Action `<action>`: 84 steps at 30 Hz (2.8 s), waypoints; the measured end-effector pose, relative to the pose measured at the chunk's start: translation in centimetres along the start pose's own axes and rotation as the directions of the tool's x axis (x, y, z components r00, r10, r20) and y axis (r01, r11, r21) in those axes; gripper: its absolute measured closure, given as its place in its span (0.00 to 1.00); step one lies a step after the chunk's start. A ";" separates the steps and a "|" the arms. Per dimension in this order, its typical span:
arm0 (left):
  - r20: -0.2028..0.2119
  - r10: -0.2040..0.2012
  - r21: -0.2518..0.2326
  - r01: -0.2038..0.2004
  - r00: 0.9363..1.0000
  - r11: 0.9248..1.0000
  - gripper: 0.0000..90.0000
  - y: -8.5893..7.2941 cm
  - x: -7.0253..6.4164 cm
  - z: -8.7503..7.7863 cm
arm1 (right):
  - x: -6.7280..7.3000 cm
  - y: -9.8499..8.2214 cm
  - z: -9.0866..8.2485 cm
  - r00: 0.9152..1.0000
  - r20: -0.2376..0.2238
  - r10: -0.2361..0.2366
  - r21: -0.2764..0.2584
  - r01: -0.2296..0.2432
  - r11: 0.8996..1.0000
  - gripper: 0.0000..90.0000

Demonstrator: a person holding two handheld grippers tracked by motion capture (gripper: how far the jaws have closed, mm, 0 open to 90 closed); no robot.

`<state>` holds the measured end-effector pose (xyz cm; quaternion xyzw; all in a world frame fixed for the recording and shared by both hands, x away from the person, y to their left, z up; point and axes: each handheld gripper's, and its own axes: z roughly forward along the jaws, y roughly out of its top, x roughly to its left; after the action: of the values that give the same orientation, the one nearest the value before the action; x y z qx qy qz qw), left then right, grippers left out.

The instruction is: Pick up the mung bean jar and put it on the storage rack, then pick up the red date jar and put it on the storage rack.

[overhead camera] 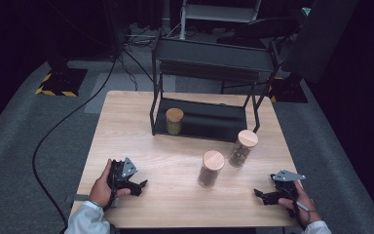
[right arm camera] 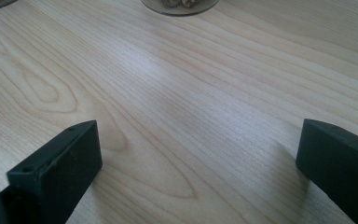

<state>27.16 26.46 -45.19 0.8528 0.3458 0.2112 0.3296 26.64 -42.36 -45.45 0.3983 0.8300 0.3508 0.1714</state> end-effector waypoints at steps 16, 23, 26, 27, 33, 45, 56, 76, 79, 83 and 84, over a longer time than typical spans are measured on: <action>0.078 -0.114 0.041 0.111 0.990 0.993 0.02 -0.4 2.1 -0.3 | 0.0 0.0 0.0 1.000 0.000 0.000 0.000 0.000 1.000 0.00; 0.080 -0.114 0.043 0.111 0.990 0.993 0.01 -0.7 2.3 -0.5 | 0.0 0.0 0.0 1.000 0.000 0.000 0.000 0.000 1.000 0.00; 0.079 -0.111 0.044 0.108 0.991 0.993 0.00 -0.7 2.3 -0.5 | 0.0 0.0 0.0 1.000 0.000 0.000 0.000 0.000 1.000 0.00; 0.079 -0.111 0.044 0.108 0.991 0.993 0.00 -0.7 2.3 -0.5 | 0.0 0.0 0.0 1.000 0.000 0.000 0.000 0.000 1.000 0.00; 0.083 -0.109 0.045 0.106 0.991 0.993 0.00 -0.7 2.4 -0.5 | 0.0 0.0 0.0 1.000 0.000 0.000 0.000 0.000 1.000 0.00; 0.085 -0.108 0.044 0.104 0.991 0.994 0.00 -0.7 2.4 -0.5 | 0.0 0.0 0.0 1.000 0.000 0.000 0.000 0.000 1.000 0.00; 0.088 -0.107 0.044 0.104 0.990 0.994 0.00 -0.7 2.5 -0.5 | 0.7 0.0 -0.3 1.000 0.030 -0.010 0.002 0.010 1.000 0.03; 0.088 -0.107 0.044 0.104 0.990 0.994 0.00 -0.7 2.5 -0.5 | 2.2 0.3 -1.5 0.998 0.022 -0.063 -0.063 0.064 0.996 0.03; 0.089 -0.107 0.044 0.104 0.990 0.994 0.00 -0.7 2.5 -0.5 | 2.3 0.4 -1.6 0.998 0.022 -0.058 -0.065 0.059 0.996 0.03; 0.089 -0.107 0.044 0.104 0.990 0.994 0.00 -0.7 2.5 -0.5 | 2.5 0.4 -1.6 0.998 0.022 -0.061 -0.067 0.063 0.996 0.03; 0.089 -0.107 0.044 0.103 0.990 0.994 0.00 -0.7 2.5 -0.5 | 2.6 0.4 -1.5 0.998 0.023 -0.061 -0.069 0.063 0.996 0.03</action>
<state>28.25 28.88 -45.03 0.8484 0.3789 0.1475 0.3391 24.40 -40.86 -44.08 0.3696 0.8275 0.3698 0.2046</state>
